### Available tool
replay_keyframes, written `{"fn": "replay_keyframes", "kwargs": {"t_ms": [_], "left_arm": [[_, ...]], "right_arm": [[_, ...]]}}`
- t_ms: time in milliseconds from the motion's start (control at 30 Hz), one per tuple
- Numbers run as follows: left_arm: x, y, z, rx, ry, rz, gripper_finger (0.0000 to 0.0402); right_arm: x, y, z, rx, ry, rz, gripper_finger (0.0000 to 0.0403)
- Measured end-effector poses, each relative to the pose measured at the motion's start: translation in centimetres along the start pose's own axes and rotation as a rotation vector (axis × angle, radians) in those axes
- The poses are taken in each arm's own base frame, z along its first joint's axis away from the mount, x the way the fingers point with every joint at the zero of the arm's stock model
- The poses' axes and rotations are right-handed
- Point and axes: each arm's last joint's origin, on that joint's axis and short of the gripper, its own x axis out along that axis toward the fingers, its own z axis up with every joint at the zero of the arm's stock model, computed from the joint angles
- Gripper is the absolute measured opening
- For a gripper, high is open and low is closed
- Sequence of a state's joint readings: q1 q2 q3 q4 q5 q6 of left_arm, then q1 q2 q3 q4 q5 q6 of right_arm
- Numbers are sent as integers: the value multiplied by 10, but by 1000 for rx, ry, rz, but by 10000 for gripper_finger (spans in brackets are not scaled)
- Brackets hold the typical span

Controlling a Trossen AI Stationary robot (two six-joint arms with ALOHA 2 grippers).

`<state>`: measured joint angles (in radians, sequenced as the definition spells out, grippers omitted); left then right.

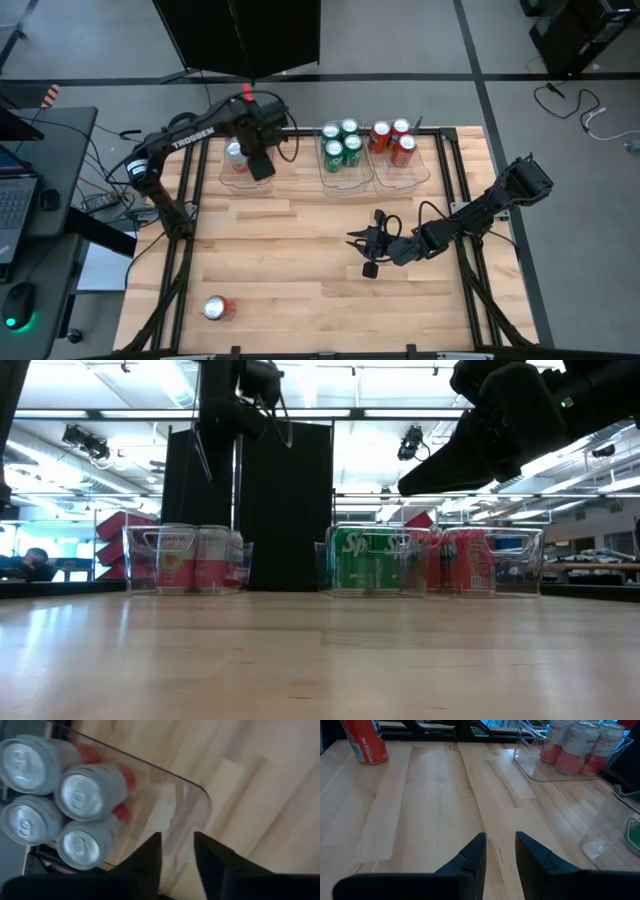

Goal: Sort soda cans
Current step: Put the orange soda can into the right transparent bin

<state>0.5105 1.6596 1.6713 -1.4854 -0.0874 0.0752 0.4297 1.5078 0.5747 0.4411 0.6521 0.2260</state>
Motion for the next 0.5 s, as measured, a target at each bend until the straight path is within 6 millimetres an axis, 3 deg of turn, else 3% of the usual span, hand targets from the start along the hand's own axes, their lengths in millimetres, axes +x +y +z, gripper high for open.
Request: {"fn": "replay_keyframes", "kwargs": {"t_ms": [200, 333, 500], "left_arm": [[-1, -20, -6, 6, 64, -10, 52], [-2, -34, -8, 26, 81, -58, 35], [-16, -70, -19, 101, 51, -144, 20]], "right_arm": [[0, 0, 1, 10, -12, 2, 90], [1, -1, 2, 11, -12, -2, 90], [2, -2, 2, 13, -11, -8, 90]]}}
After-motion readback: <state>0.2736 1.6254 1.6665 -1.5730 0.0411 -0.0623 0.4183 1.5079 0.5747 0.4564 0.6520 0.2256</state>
